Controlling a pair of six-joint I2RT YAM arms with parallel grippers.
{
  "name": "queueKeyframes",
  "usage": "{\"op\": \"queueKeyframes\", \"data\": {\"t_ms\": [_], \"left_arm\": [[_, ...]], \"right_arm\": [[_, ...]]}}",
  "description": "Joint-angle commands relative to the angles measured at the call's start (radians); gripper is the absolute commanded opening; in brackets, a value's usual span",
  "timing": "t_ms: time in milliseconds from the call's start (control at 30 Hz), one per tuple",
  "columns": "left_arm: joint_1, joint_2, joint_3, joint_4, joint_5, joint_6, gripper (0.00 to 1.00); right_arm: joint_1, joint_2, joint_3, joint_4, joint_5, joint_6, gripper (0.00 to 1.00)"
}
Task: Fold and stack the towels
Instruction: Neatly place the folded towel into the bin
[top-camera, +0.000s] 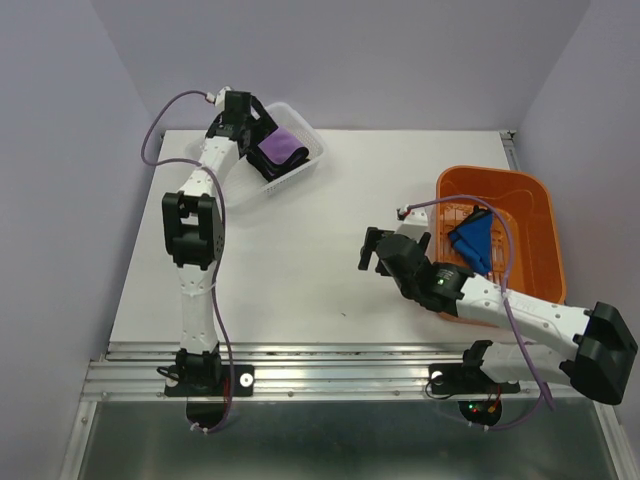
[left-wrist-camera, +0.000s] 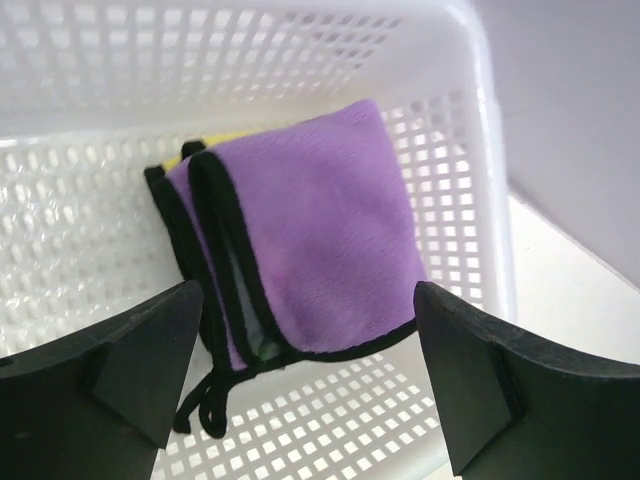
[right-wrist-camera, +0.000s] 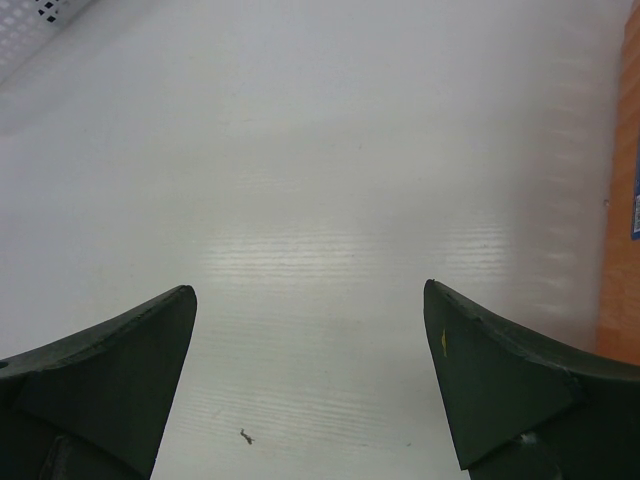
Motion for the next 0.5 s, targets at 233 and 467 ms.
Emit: {"op": "queueKeyframes", "data": {"t_ms": [233, 467], "left_arm": [[-0.036, 0.092, 0.218, 0.098, 0.275, 0.262, 0.99], [-0.047, 0.163, 0.284, 0.094, 0.264, 0.386, 0.99]], "right_arm": [[0.001, 0.038, 0.024, 0.045, 0.041, -0.004, 1.00], [0.000, 0.046, 0.030, 0.031, 0.049, -0.002, 1.00]]}}
